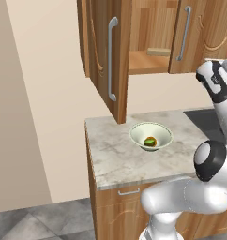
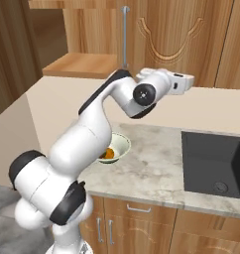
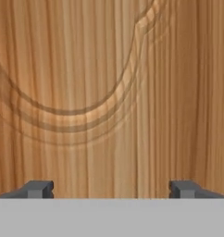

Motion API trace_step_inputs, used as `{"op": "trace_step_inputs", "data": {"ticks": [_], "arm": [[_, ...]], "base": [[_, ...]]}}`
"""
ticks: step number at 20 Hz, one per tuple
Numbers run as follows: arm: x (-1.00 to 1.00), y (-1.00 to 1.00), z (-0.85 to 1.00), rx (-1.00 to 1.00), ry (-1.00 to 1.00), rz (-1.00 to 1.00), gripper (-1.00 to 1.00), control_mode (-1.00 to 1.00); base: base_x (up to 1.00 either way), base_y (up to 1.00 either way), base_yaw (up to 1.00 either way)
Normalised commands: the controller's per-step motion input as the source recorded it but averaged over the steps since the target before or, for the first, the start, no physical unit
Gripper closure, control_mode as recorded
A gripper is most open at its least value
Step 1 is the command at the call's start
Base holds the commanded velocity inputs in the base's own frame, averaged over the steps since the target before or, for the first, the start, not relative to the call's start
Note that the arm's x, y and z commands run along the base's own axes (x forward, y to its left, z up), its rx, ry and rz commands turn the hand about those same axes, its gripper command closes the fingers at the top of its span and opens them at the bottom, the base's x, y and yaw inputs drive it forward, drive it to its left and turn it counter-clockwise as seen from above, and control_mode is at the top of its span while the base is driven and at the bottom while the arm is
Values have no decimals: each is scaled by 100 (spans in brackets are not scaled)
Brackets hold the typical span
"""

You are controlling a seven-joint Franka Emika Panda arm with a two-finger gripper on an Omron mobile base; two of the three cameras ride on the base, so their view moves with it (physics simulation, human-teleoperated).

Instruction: Open the cabinet. Pick the orange and kiwi from the cabinet and place them into the bowl. Then close the cabinet.

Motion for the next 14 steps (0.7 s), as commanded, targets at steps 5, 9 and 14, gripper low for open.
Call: {"op": "trace_step_inputs", "data": {"ticks": [5,9,14], "arm": [[-78,0,60,0,8,-13,-100,-100],[-85,0,68,0,19,-10,-100,-100],[-81,0,62,0,27,-5,-100,-100]], "base": [[0,0,0],[0,0,0],[0,0,0]]}}
